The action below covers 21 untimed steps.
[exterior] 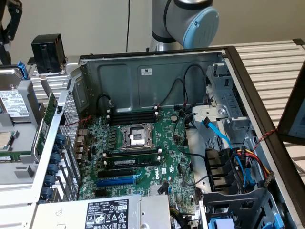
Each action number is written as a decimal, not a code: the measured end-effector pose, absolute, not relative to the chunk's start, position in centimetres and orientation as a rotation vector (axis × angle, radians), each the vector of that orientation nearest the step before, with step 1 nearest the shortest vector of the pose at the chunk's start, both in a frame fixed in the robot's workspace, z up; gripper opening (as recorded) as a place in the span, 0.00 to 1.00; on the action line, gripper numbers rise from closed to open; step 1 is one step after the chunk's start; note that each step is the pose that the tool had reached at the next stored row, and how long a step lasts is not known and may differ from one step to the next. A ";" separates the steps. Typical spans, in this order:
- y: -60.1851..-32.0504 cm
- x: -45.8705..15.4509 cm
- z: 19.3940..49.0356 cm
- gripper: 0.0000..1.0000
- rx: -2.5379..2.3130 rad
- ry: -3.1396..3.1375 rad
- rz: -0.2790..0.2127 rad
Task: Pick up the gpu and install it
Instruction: 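Pick up the gpu and move the gpu toward the slot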
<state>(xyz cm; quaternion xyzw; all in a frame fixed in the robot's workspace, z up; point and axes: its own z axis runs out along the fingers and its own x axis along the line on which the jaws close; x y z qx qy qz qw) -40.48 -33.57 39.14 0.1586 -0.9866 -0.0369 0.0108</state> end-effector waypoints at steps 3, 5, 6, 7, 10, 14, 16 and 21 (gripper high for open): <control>-33.6 -40.5 39.1 0.11 0.579 -3.062 -0.114; -33.6 -40.5 39.1 0.11 0.635 -3.049 -0.113; -33.6 -40.5 39.1 0.11 0.662 -3.043 -0.113; -33.6 -40.5 39.1 0.11 0.690 -3.036 -0.113; -33.6 -40.5 39.1 0.11 0.772 -3.014 -0.111; -33.6 -40.5 39.1 0.11 0.879 -2.982 -0.110; -33.6 -40.5 39.1 0.11 0.933 -2.965 -0.109; -33.6 -40.5 39.1 0.11 1.067 -2.916 -0.106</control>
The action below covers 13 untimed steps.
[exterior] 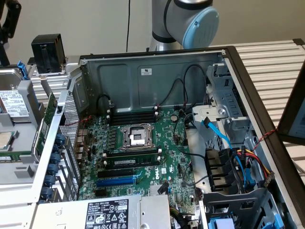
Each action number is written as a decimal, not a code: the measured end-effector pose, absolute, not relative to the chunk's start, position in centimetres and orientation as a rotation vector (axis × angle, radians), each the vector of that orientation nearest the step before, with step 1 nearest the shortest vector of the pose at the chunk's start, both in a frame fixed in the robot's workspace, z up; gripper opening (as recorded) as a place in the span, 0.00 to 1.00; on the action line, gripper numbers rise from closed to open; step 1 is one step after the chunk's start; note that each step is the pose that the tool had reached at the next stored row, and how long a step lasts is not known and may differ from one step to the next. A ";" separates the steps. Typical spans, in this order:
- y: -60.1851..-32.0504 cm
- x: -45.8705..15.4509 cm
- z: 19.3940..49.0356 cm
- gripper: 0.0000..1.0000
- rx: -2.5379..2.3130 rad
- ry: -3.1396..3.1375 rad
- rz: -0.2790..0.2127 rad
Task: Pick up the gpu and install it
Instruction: 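Pick up the gpu and move the gpu toward the slot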
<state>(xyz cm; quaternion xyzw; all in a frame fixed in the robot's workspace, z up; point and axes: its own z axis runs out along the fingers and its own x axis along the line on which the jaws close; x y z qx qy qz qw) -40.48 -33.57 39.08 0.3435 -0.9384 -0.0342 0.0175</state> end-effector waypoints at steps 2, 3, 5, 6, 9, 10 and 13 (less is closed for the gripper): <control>-33.6 -40.5 39.1 0.11 1.120 -2.895 -0.105; -33.6 -40.5 39.1 0.11 1.145 -2.884 -0.105; -33.6 -40.5 39.1 0.11 1.197 -2.862 -0.103; -33.6 -40.5 39.1 0.11 1.223 -2.850 -0.103; -33.6 -40.5 39.0 0.11 1.301 -2.815 -0.100; -33.6 -40.5 39.0 0.11 1.326 -2.804 -0.099; -33.6 -40.5 39.1 0.11 1.403 -2.768 -0.095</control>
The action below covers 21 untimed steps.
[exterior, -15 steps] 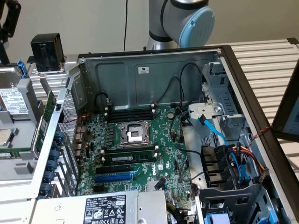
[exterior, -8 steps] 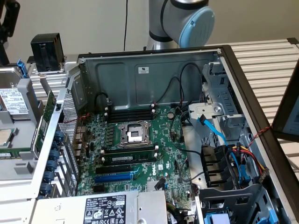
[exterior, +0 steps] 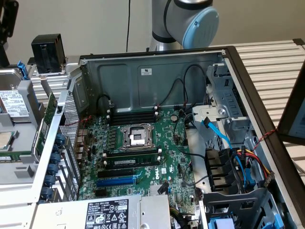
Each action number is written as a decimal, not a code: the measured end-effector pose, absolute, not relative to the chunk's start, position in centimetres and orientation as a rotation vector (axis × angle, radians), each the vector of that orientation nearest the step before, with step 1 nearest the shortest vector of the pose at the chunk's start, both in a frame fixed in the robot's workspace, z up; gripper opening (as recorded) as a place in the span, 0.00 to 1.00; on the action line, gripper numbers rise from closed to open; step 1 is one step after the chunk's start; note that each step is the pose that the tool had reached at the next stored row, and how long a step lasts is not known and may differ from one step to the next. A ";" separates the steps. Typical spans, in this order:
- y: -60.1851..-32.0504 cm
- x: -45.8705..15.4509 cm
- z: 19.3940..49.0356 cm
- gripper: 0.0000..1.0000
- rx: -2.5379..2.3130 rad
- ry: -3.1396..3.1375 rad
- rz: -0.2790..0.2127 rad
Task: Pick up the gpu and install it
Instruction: 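Pick up the gpu and move the gpu toward the slot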
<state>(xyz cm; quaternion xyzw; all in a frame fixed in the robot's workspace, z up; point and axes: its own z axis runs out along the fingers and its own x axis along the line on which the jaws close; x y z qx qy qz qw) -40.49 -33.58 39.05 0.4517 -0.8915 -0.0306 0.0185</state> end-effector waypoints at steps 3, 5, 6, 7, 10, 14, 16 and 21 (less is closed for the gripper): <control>-33.6 -40.5 39.0 0.11 1.480 -2.732 -0.089; -33.6 -40.5 39.1 0.11 1.531 -2.707 -0.085; -33.6 -40.5 39.1 0.11 1.557 -2.695 -0.082; -33.6 -40.5 39.1 0.11 1.582 -2.682 -0.080; -33.6 -40.5 39.1 0.11 1.656 -2.644 -0.073; -33.6 -40.6 39.0 0.11 1.731 -2.601 -0.067; -33.6 -40.7 39.0 0.11 1.744 -2.594 -0.065; -33.6 -40.7 39.0 0.11 1.856 -2.538 -0.043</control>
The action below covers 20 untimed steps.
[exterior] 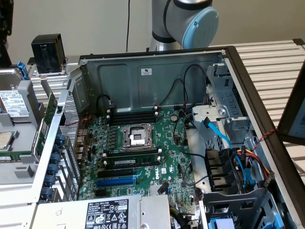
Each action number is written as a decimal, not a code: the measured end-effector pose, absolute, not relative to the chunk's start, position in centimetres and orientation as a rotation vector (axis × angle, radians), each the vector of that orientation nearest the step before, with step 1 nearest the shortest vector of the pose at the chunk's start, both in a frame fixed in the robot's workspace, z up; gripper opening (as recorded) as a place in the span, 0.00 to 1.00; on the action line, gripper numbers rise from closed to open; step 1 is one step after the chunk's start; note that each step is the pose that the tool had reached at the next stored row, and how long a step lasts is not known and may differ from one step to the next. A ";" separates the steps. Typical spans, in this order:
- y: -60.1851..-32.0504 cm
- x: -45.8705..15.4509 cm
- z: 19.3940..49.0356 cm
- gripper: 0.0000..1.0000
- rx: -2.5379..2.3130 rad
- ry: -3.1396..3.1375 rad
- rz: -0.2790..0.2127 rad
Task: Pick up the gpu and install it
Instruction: 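Pick up the gpu and move the gpu toward the slot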
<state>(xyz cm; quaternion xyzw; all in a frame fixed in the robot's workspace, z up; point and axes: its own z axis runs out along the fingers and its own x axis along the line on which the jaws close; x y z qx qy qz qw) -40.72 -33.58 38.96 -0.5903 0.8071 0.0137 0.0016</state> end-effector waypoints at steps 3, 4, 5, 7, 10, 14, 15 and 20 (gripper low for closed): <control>-33.6 -40.7 38.9 0.11 -1.879 2.496 0.046; -33.6 -40.8 38.8 0.11 -1.883 2.487 0.054; -33.6 -40.8 38.8 0.11 -1.885 2.478 0.065; -33.6 -40.9 38.7 0.11 -1.889 2.459 0.085; -33.8 -41.0 38.5 0.11 -1.898 2.442 0.083; -34.0 -41.2 38.1 0.11 -1.914 2.419 0.072; -34.0 -41.2 38.1 0.11 -1.917 2.412 0.069; -34.1 -41.2 37.6 0.11 -1.899 2.410 0.051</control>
